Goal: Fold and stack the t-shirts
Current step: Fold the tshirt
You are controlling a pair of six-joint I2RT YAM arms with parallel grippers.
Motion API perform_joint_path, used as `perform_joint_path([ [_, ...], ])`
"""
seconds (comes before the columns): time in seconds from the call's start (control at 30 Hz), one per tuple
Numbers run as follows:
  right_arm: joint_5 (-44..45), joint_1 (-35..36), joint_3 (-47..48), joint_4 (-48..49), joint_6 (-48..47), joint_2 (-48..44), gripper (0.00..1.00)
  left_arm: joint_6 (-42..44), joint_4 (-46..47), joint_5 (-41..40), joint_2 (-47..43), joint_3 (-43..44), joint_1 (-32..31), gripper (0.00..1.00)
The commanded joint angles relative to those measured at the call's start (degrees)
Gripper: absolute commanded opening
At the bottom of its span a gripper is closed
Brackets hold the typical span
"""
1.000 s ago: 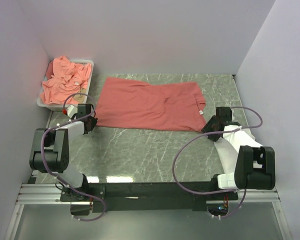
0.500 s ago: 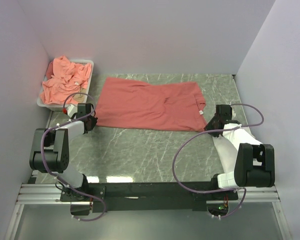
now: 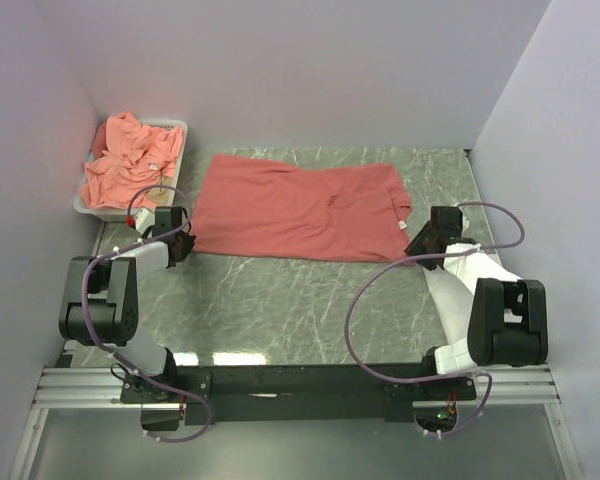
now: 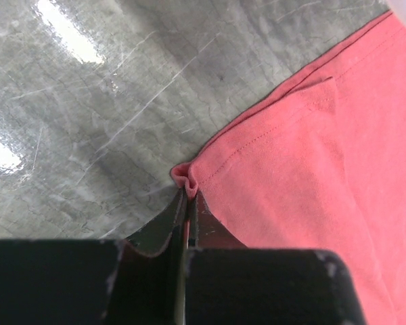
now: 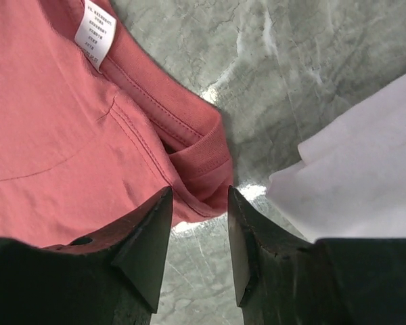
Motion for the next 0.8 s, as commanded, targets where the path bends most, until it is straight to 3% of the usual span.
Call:
perform_joint_path([
  [0.0, 0.0, 0.9, 2.4, 2.0, -0.6, 2.0, 0.46, 0.9, 0.9, 0.9, 0.3, 2.0, -0.2, 0.01],
  [0.13, 0.7, 1.4, 3.2, 1.8, 0.3, 4.3, 0.41, 1.0, 0.9, 0.9, 0.4, 2.1, -0.2, 0.01],
  [0.3, 3.5, 1.4, 6.6, -2.2, 0.5, 6.5, 0.07, 1.3, 0.9, 0.5, 0.1, 2.1, -0.2, 0.01],
  [0.37, 6.7, 1.4, 9.1, -5.2, 0.1, 7.0, 0.00, 1.3, 0.9, 0.2, 0.1, 1.9, -0.2, 0.01],
  [0.67, 14.0, 1.4, 11.8, -10.4, -0.8, 6.5, 0.01, 1.3, 0.9, 0.2, 0.2, 1.9, -0.2, 0.01],
  [0.73, 13.8, 1.4, 11.0, -10.3, -0.6, 6.8, 0.09, 1.2, 0.9, 0.4, 0.2, 1.8, -0.2, 0.01],
  [0.77, 13.9, 1.4, 11.0, -10.3, -0.4, 6.7, 0.23, 1.3, 0.9, 0.4, 0.2, 1.8, -0.2, 0.01],
])
